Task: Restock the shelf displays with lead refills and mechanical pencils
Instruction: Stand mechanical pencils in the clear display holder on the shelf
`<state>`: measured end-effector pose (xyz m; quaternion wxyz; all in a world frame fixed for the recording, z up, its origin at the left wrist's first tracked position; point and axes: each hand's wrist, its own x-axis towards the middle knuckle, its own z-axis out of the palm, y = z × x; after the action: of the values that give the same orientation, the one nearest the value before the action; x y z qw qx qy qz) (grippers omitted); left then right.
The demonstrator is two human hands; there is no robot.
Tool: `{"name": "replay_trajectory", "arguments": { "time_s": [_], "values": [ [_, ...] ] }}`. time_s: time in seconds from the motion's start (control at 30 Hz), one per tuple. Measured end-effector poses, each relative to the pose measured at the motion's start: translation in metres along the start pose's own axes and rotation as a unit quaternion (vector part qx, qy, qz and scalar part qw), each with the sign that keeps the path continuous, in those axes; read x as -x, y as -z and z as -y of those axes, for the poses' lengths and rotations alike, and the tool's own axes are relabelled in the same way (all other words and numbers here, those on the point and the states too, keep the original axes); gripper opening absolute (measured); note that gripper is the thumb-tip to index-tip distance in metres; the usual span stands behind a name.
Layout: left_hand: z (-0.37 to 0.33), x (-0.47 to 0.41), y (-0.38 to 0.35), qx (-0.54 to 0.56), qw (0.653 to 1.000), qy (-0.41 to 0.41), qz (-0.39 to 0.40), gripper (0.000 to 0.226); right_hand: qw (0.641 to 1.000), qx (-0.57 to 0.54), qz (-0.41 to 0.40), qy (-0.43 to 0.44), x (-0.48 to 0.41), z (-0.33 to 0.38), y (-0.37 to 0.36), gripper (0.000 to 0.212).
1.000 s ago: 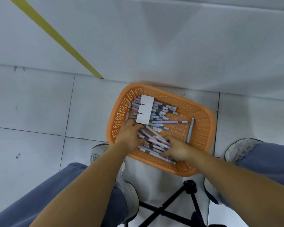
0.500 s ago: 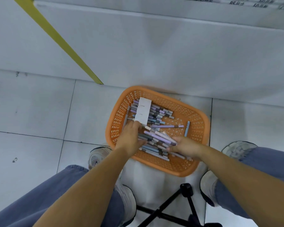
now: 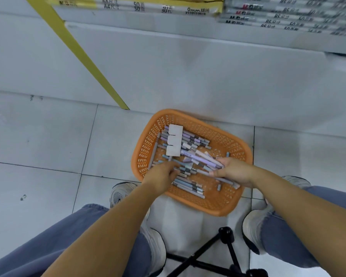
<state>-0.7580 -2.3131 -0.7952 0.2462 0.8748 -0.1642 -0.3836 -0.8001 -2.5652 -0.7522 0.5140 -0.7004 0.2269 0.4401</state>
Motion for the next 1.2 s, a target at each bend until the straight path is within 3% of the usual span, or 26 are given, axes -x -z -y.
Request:
{"name": "replay_trajectory", "arguments": {
  "time_s": [0.1, 0.2, 0.33, 0.43, 0.57, 0.67, 0.87, 1.0, 1.1, 1.2],
  "values": [
    [-0.018, 0.007, 0.010, 0.141, 0.990, 0.010, 0.030, 0.042, 0.998, -0.045, -0.024, 0.028, 0.014, 0.006, -0.004, 0.022],
    [-0.051, 0.018, 0.026, 0.282, 0.957, -0.003, 0.066, 0.031, 0.991, -0.076, -0.044, 0.097, 0.034, 0.019, -0.013, 0.020],
    [-0.097, 0.032, 0.046, 0.478, 0.875, -0.018, 0.068, 0.035, 0.979, -0.086, -0.082, 0.165, 0.066, 0.053, -0.033, 0.019],
    [-0.124, 0.044, 0.065, 0.564, 0.821, -0.032, 0.078, 0.035, 0.979, -0.053, -0.089, 0.177, 0.093, 0.081, -0.042, 0.028],
    [-0.153, 0.066, 0.092, 0.578, 0.807, -0.082, 0.086, 0.036, 0.974, 0.003, -0.117, 0.196, 0.130, 0.113, -0.032, 0.033],
    [-0.179, 0.085, 0.113, 0.561, 0.819, -0.106, 0.052, 0.035, 0.967, 0.051, -0.117, 0.219, 0.152, 0.130, -0.020, 0.024],
    [-0.222, 0.111, 0.157, 0.512, 0.843, -0.165, 0.022, 0.033, 0.956, 0.086, -0.106, 0.259, 0.206, 0.160, 0.001, 0.027],
    [-0.245, 0.123, 0.188, 0.546, 0.811, -0.206, -0.025, 0.032, 0.893, 0.023, -0.275, 0.355, 0.234, 0.170, 0.007, 0.010],
    [-0.264, 0.135, 0.205, 0.557, 0.798, -0.227, -0.028, 0.033, 0.856, -0.080, -0.308, 0.407, 0.249, 0.176, 0.004, 0.002],
    [-0.280, 0.141, 0.219, 0.557, 0.797, -0.225, -0.066, 0.033, 0.818, -0.149, -0.337, 0.442, 0.263, 0.182, 0.006, 0.011]
  ]
}}
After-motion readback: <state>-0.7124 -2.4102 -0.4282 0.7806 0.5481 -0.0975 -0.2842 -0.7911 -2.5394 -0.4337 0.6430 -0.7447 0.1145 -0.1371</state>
